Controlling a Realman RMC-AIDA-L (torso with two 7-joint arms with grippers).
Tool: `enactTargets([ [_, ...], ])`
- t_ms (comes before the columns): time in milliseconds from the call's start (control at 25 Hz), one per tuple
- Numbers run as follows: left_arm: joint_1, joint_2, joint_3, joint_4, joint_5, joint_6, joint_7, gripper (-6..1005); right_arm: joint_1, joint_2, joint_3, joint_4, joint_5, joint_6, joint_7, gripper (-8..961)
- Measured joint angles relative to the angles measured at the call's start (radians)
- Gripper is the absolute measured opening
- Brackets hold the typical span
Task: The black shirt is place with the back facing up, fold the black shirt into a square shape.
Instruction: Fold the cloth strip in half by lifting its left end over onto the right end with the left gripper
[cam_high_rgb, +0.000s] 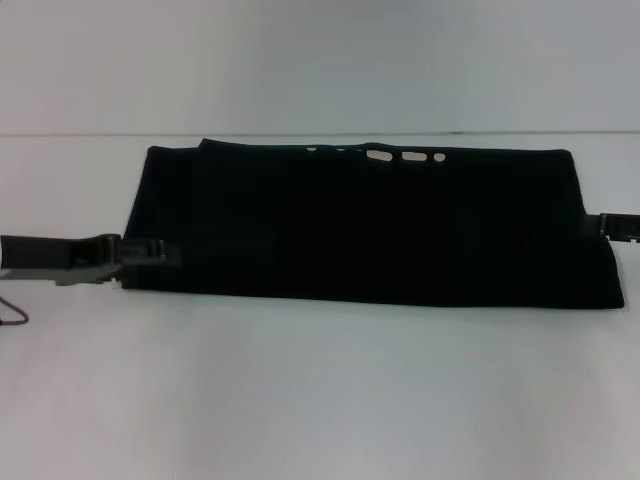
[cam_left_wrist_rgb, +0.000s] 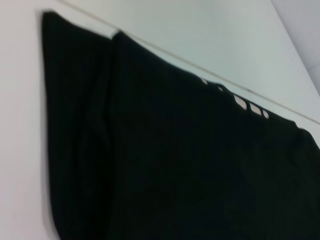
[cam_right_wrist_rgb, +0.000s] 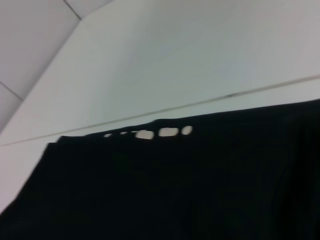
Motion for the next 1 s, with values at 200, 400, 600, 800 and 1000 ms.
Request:
enactTargets([
  [200, -0.003, 0.000, 0.055, 0.002, 0.006, -0.106, 0.002, 939, -0.007, 0.000, -0.002, 0.005, -0.002, 0.014, 0.005, 716],
  [400, -0.003, -0.015, 0.152, -0.002, 0.015, -0.227, 0.011, 938, -0.013, -0.001, 0.005, 0.003, -0.003, 0.016, 0.013, 715],
  [600, -0.002, -0.030, 0.221, -0.002, 0.036, -0.309, 0.013, 937, -0.013, -0.001, 0.008, 0.001, -0.003, 0.016, 0.014, 716],
  [800, -0.002, -0.033, 0.232, -0.003, 0.036, -0.319, 0.025, 936, -0.013, 0.001, 0.008, -0.003, -0.002, 0.016, 0.015, 710],
  [1000, -0.001, -0.035, 0.242, -0.004, 0.036, -0.305, 0.050, 934, -0.012, 0.002, 0.008, -0.003, -0.001, 0.016, 0.015, 699],
])
